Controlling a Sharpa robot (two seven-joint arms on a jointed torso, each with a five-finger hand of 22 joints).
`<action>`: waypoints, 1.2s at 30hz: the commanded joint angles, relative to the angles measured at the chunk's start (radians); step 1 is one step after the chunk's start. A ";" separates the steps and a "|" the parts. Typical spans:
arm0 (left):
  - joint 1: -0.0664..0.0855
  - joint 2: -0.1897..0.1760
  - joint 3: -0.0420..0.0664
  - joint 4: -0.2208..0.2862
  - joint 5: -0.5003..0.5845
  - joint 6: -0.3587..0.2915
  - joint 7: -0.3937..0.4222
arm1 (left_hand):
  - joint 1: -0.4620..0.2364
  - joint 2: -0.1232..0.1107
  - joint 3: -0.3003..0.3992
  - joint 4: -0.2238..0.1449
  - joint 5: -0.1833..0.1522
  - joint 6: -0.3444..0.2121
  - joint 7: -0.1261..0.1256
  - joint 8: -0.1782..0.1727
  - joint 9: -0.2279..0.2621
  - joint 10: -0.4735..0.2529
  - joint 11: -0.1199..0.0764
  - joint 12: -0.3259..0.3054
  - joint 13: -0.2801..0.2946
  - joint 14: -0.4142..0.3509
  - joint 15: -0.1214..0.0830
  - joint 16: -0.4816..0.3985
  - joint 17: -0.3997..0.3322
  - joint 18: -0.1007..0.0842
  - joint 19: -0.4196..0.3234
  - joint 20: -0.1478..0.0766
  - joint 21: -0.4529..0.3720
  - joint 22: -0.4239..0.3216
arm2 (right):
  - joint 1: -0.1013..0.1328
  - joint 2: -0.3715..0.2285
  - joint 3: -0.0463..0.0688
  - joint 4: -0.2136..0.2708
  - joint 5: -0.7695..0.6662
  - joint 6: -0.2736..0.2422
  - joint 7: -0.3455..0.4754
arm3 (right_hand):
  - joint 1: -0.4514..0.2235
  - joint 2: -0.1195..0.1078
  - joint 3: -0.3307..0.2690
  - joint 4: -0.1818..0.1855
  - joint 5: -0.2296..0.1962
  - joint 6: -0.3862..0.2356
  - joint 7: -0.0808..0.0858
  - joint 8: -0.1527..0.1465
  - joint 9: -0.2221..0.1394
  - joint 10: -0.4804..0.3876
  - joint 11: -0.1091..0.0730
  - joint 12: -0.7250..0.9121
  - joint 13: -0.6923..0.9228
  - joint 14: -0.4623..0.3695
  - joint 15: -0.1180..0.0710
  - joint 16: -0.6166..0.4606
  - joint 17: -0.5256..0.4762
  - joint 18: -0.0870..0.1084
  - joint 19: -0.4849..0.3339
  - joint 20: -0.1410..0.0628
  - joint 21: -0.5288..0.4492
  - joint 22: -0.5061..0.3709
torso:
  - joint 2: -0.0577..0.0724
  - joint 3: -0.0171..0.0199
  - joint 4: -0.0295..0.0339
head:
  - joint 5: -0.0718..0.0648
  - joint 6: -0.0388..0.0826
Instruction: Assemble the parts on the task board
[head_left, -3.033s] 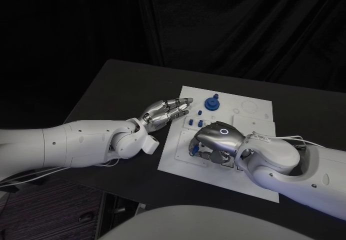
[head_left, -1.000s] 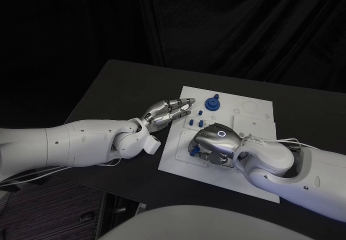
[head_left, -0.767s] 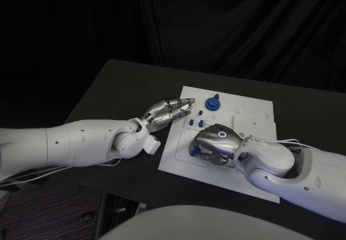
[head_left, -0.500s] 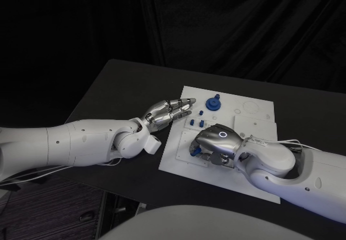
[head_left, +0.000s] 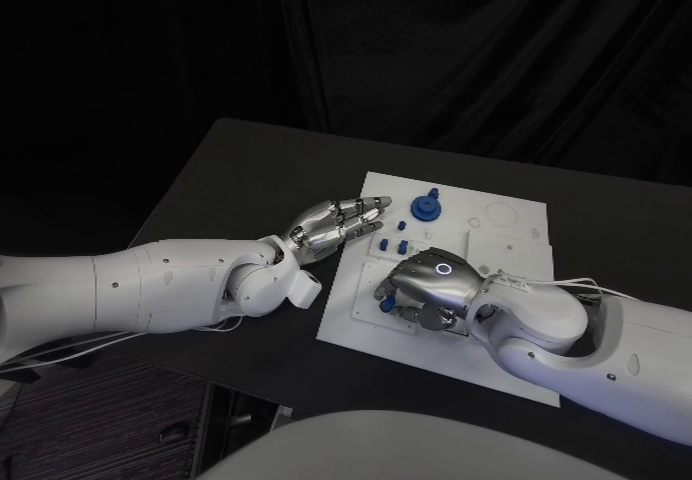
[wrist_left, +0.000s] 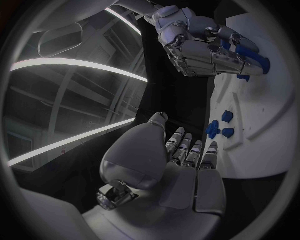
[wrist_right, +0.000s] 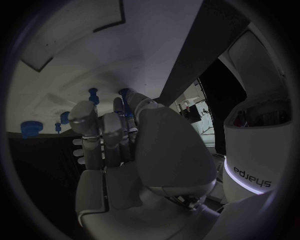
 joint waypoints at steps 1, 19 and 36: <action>-0.002 0.002 0.001 0.000 -0.001 0.016 0.042 | 0.012 0.001 0.007 0.000 0.002 0.010 0.016 0.006 0.001 -0.006 -0.001 0.004 0.001 0.000 0.005 0.003 0.001 0.021 0.001 0.001 -0.003 -0.001 | -0.003 0.002 0.000 0.000 -0.008 0.010 -0.011 | -0.032 -0.016 -0.018 0.019 -0.011 -0.046 -0.029 -0.021 -0.012 -0.058 0.018 -0.023 -0.006 -0.016 0.010 -0.014 -0.014 0.007 -0.018 0.009 -0.032 0.104 | 0.000 0.0001 -0.0011 | 0.002 0.000; -0.002 0.004 0.001 -0.003 -0.001 0.018 0.039 | 0.012 0.001 0.008 0.000 0.001 0.012 0.018 0.006 0.002 -0.006 0.001 0.005 0.001 0.001 0.007 0.005 0.001 0.020 0.001 0.002 -0.003 -0.001 | -0.003 -0.007 0.000 -0.002 0.022 -0.017 -0.002 | -0.041 -0.016 -0.088 0.037 -0.023 -0.130 -0.050 -0.021 -0.037 -0.166 0.033 -0.015 0.021 -0.050 0.011 -0.035 -0.037 0.018 -0.046 0.015 -0.103 0.092 | 0.000 -0.0007 0.0003 | -0.005 0.000; -0.002 -0.027 0.001 0.018 -0.013 -0.074 0.111 | 0.007 -0.021 0.007 0.009 0.002 0.032 0.014 0.014 0.004 0.007 -0.010 0.032 0.003 -0.009 -0.026 0.001 -0.001 0.011 0.001 -0.045 -0.003 -0.001 | 0.143 -0.288 0.012 0.151 0.337 -0.231 0.060 | -0.033 -0.014 -0.142 0.099 -0.003 -0.114 -0.014 0.007 -0.046 -0.264 0.034 0.150 0.086 -0.091 0.016 -0.050 -0.066 0.025 -0.070 0.020 -0.171 0.085 | -0.002 0.0027 -0.0016 | -0.080 0.000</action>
